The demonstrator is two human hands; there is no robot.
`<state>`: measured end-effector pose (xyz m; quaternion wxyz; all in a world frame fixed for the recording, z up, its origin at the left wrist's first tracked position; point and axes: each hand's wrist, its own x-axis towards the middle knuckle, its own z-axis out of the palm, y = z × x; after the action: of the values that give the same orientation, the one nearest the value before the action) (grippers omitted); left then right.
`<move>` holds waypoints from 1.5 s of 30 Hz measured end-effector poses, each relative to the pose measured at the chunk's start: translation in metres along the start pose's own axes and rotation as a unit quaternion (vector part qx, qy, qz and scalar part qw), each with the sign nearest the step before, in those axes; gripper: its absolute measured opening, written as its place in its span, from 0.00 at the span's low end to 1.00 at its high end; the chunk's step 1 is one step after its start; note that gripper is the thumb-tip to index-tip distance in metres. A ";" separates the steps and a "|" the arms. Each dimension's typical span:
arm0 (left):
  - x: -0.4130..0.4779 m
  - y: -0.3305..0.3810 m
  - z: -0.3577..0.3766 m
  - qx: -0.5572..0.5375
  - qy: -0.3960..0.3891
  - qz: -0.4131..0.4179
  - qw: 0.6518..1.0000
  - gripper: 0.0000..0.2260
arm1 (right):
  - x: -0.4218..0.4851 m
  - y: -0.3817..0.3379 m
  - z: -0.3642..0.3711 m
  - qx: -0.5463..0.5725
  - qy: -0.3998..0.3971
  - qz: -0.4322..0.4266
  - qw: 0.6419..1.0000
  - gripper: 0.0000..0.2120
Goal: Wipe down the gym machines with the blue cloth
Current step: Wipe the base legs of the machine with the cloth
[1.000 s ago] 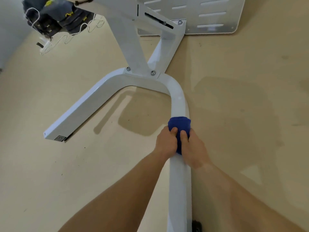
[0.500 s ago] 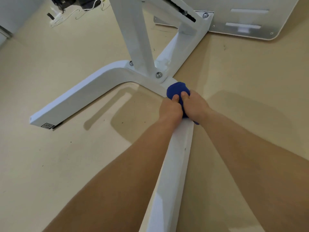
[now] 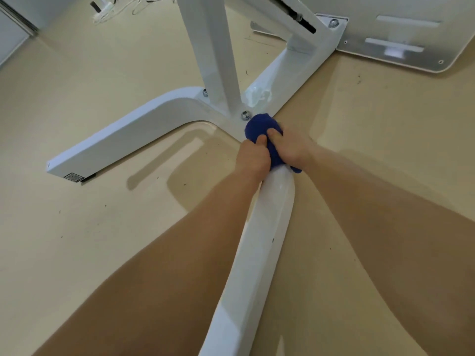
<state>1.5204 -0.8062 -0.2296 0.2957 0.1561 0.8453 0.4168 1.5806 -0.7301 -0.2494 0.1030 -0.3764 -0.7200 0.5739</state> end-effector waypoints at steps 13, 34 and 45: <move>-0.035 -0.011 -0.009 0.083 -0.072 -0.021 0.994 0.13 | -0.048 0.024 0.006 0.010 0.003 0.078 0.997 0.17; -0.025 -0.019 -0.031 -0.081 0.028 0.070 0.994 0.29 | -0.064 0.010 0.011 0.047 0.189 -0.087 0.977 0.18; 0.021 0.001 -0.032 0.000 0.159 0.135 0.978 0.15 | -0.057 0.003 0.018 0.037 0.195 -0.056 0.979 0.23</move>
<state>1.4836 -0.8142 -0.2212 0.0986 0.2001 0.8526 0.4725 1.6111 -0.7814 -0.2413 0.2871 -0.4355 -0.6847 0.5090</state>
